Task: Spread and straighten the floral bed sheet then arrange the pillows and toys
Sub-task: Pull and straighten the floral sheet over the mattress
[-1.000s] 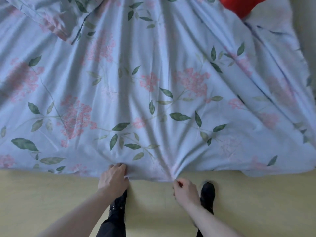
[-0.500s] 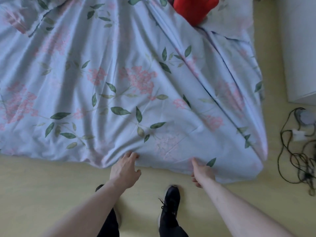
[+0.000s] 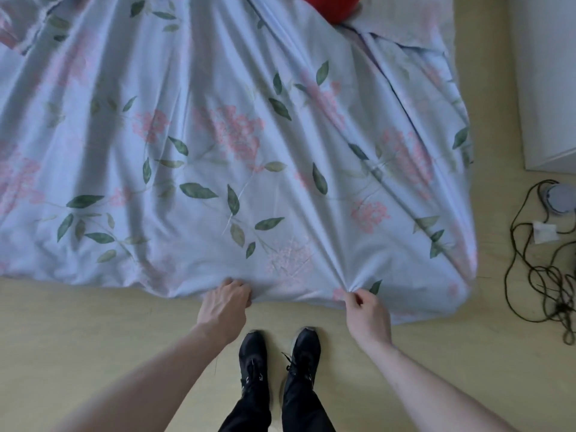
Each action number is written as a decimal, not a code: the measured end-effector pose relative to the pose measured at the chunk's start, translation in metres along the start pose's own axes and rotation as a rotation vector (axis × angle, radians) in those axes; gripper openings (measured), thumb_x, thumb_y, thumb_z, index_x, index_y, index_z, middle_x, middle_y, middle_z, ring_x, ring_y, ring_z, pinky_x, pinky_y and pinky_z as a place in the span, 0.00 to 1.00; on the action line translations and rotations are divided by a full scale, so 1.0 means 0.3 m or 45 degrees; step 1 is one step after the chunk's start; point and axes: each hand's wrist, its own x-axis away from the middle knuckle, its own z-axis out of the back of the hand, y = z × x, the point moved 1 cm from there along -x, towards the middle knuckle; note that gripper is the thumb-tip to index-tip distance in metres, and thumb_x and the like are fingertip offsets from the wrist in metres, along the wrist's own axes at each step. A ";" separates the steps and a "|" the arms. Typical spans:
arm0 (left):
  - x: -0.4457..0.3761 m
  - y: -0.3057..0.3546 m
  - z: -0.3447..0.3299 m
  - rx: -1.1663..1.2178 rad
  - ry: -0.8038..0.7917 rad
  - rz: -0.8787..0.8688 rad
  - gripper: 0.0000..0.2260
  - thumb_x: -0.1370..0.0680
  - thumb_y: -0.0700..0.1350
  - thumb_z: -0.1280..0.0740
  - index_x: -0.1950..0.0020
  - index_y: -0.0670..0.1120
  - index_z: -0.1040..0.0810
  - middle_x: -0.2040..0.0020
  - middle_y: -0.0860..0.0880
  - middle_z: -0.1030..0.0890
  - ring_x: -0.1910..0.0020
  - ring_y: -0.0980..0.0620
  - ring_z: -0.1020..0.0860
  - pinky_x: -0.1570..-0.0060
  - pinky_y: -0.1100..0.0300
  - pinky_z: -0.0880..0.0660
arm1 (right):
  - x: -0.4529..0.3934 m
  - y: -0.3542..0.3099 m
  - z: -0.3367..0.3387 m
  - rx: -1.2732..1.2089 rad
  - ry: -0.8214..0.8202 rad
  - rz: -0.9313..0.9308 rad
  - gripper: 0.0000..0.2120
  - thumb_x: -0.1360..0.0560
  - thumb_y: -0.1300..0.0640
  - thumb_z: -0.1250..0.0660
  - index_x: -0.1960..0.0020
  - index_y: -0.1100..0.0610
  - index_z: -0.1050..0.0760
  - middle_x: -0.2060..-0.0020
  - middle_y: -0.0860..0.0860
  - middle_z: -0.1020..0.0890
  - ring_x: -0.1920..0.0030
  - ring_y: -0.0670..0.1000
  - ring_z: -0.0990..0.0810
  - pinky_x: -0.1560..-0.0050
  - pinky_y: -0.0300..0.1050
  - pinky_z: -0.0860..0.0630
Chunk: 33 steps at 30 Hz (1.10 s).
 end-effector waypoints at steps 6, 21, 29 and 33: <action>0.097 0.031 0.040 -0.054 -0.207 0.034 0.06 0.20 0.41 0.34 0.54 0.51 0.22 0.54 0.51 0.23 0.56 0.49 0.21 0.57 0.55 0.24 | 0.110 0.028 0.013 0.114 -0.181 0.006 0.18 0.19 0.39 0.39 0.60 0.44 0.17 0.72 0.46 0.20 0.71 0.46 0.25 0.72 0.46 0.33; -0.181 0.535 0.071 0.138 0.015 -0.122 0.16 0.24 0.64 0.34 0.44 0.56 0.27 0.48 0.58 0.23 0.49 0.52 0.23 0.58 0.58 0.31 | -0.260 0.376 0.565 0.203 0.365 -0.397 0.30 0.23 0.43 0.30 0.31 0.61 0.33 0.35 0.61 0.26 0.40 0.64 0.21 0.46 0.54 0.25; -0.263 0.774 -0.024 0.001 -0.030 0.132 0.07 0.21 0.54 0.35 0.52 0.53 0.21 0.55 0.53 0.18 0.61 0.48 0.23 0.63 0.56 0.27 | -0.431 0.523 0.600 0.287 0.105 -0.215 0.09 0.20 0.49 0.35 0.55 0.53 0.26 0.51 0.58 0.16 0.50 0.62 0.18 0.61 0.46 0.33; -0.269 0.769 -0.028 -0.070 -0.011 0.155 0.08 0.20 0.48 0.40 0.54 0.52 0.21 0.58 0.53 0.20 0.62 0.48 0.26 0.63 0.55 0.26 | -0.409 0.570 0.620 0.326 0.150 -0.059 0.14 0.19 0.50 0.35 0.62 0.51 0.33 0.68 0.48 0.23 0.64 0.59 0.28 0.70 0.47 0.39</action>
